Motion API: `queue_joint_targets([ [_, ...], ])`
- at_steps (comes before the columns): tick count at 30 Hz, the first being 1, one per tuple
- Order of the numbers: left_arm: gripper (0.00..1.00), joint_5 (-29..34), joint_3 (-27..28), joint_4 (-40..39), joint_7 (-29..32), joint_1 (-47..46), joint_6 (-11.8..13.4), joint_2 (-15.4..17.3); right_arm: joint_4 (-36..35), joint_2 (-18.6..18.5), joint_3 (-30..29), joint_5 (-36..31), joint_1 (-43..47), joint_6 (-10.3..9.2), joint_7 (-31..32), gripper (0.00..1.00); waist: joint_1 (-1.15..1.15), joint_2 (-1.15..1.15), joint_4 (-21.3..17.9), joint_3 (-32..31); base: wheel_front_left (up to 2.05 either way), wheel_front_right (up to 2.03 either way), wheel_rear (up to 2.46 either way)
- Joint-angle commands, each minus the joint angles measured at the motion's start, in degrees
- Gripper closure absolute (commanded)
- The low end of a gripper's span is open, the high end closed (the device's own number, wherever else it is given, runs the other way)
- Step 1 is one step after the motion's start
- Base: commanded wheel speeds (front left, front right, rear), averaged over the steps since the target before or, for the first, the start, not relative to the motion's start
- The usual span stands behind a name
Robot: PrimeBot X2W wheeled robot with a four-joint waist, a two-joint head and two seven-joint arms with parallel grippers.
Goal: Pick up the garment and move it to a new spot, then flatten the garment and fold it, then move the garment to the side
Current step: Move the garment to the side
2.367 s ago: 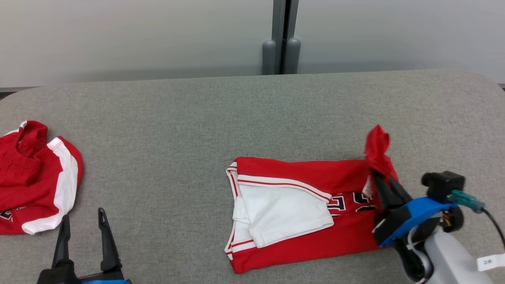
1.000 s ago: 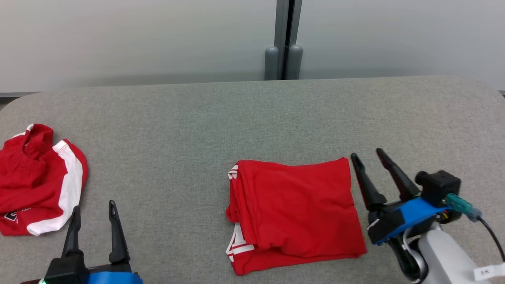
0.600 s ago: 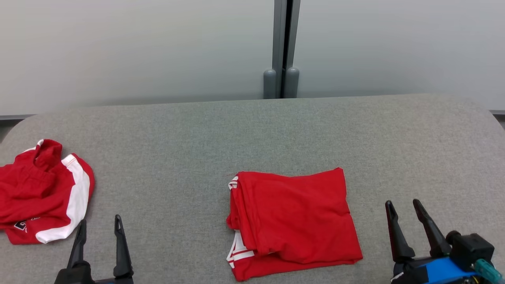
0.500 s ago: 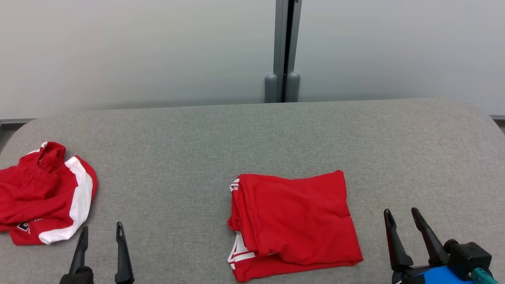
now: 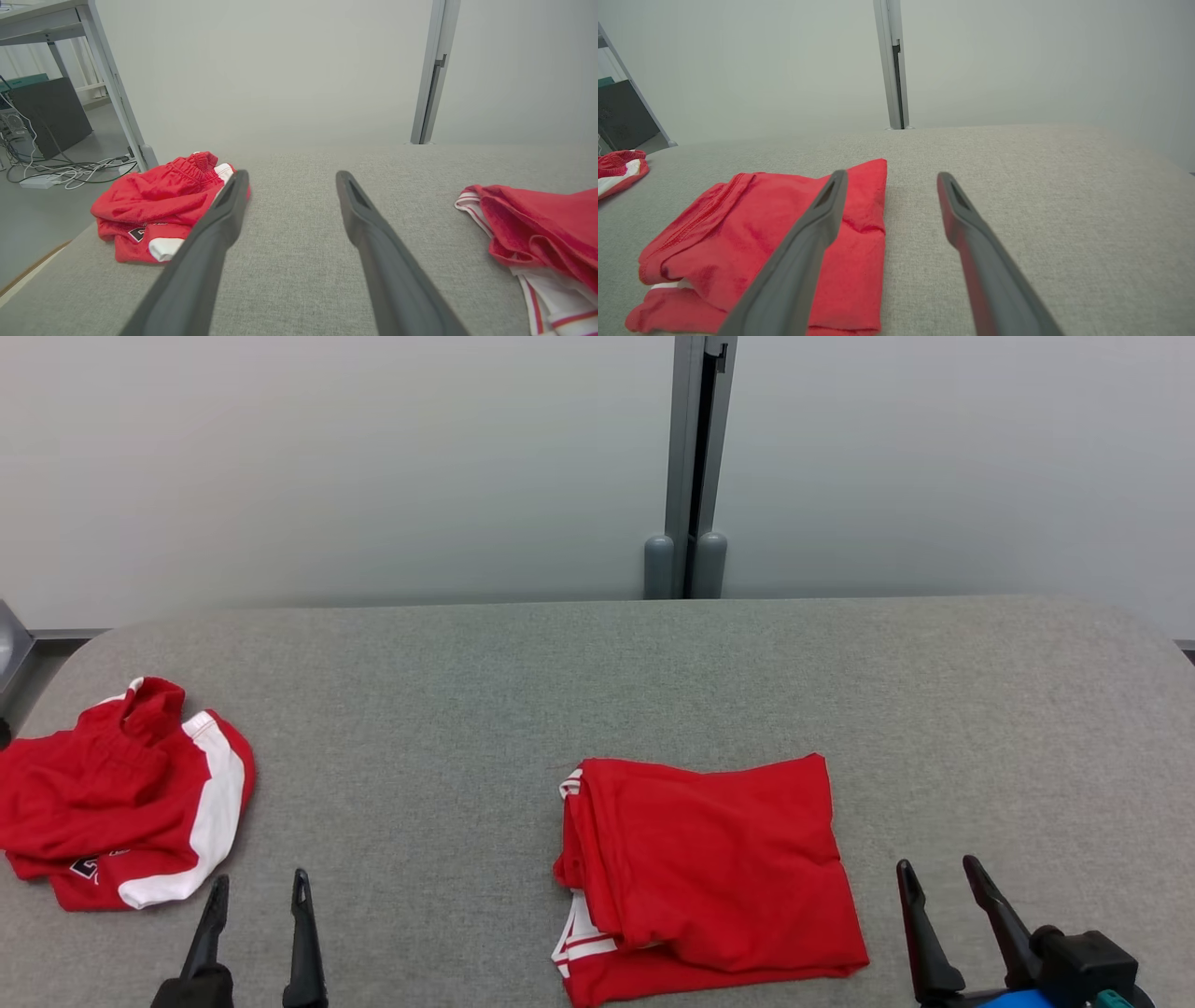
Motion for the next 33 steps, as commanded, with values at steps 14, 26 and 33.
queue_joint_targets([
  [14, 0.00, -1.25, -0.10, 0.09, 1.06, -2.15, -0.10, 1.90, 0.84, 0.51, -0.15, -1.11, -1.35, 0.01, 2.11, 0.00, 0.00, 0.00, 0.67, -0.45, 0.00, 0.00, 0.00],
  [26, 0.00, -1.87, -0.72, 0.06, 1.13, -1.89, 0.64, 1.99, 1.01, 0.59, -0.24, -1.35, -1.39, 0.01, 2.70, 0.00, 0.00, 0.00, 0.69, -0.54, 0.00, 0.00, 0.00],
  [33, 0.00, -2.17, -0.96, -0.17, 1.28, -1.66, 1.07, 2.16, 1.42, 0.61, -0.31, -1.38, -1.41, 0.01, 2.73, 0.00, 0.00, 0.00, 0.55, -0.65, 0.00, 0.00, 0.00],
])
